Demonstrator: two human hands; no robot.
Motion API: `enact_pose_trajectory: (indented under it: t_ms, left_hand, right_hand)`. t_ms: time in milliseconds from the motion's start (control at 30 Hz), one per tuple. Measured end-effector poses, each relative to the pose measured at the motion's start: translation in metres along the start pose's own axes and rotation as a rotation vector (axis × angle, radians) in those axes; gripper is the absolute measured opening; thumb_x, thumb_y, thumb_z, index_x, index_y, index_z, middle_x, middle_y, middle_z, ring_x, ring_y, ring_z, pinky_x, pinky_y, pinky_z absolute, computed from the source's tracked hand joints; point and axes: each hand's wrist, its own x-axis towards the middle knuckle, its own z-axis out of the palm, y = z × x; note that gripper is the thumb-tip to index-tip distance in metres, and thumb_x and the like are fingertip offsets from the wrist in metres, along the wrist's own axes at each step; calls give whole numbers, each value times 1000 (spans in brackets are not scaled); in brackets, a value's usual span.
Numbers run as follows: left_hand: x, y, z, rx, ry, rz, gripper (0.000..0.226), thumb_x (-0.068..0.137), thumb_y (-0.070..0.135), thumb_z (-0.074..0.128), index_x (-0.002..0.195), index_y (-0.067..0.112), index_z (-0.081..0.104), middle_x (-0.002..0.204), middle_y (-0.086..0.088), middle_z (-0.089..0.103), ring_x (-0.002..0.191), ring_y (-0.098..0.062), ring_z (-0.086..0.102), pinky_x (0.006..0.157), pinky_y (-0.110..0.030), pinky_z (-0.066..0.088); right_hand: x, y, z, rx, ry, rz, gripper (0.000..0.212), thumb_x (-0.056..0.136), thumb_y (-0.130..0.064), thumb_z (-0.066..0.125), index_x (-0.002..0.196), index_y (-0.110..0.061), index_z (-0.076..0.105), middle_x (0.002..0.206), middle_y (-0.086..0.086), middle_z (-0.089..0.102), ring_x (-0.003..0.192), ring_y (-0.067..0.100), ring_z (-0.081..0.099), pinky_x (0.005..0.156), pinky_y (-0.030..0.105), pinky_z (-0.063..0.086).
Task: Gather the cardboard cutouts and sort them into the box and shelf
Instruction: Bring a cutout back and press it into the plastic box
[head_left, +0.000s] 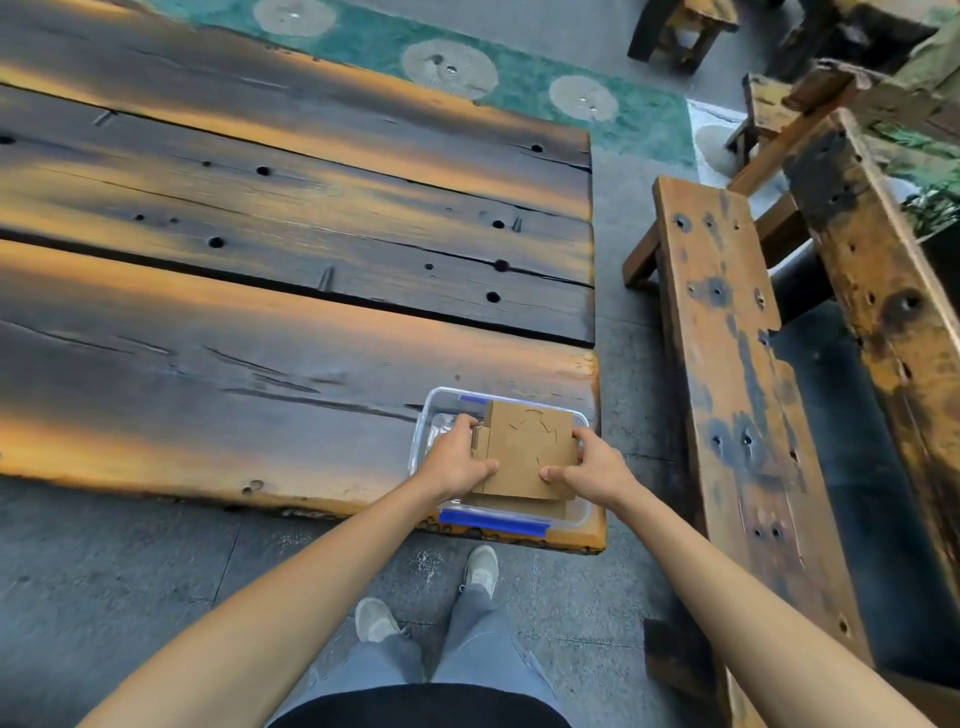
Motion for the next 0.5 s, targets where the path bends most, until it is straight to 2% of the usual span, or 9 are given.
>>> enact_pose_trajectory:
  t_ms: [67,167,300,333,433,500]
  left_hand:
    - [2,-2,8,57,5,11,58,82,19,75,133,14,46,126,-10,64,105,-19,62,94,-32,51]
    - [5,-6,14,151,-4,17,63,82,23,75,137,15,47,135,-10,55,118,-25,58,101,-38,49]
    - [9,-12,12,278,-15,0,62,83,31,73,138,15,52,133,-13,47,123,-29,52,109,-40,41]
    - [11,-12,11,301,-24,7,61,83,32,72,138,16,53,130,-12,48,123,-28,50,109,-39,40]
    - [16,-10,9,344,-58,24,55,84,34,70,134,18,56,121,-8,50,121,-26,49,106,-37,42]
    - [17,-11,9,372,-77,20,54,84,33,70,135,19,55,123,-8,51,119,-26,53,104,-36,44]
  right_hand:
    - [4,3,-2,-97,-12,10,81,80,-39,82,148,-23,42,140,6,61,125,27,59,103,46,53]
    - [8,6,-6,-199,-27,-5,71,82,-44,76,144,-27,48,132,6,67,114,28,66,98,46,55]
    - [14,9,-11,-342,-60,-2,49,87,-43,64,133,-28,55,91,-2,78,86,19,75,93,43,57]
    - [16,9,-12,-359,-70,-6,45,88,-41,63,130,-27,56,87,-2,78,82,17,75,93,42,58]
    - [20,8,-14,-436,-99,-37,43,88,-38,62,128,-25,57,106,3,76,96,24,73,94,42,56]
    - [20,7,-13,-510,-93,-66,41,88,-35,61,128,-24,58,114,6,73,108,29,67,95,43,55]
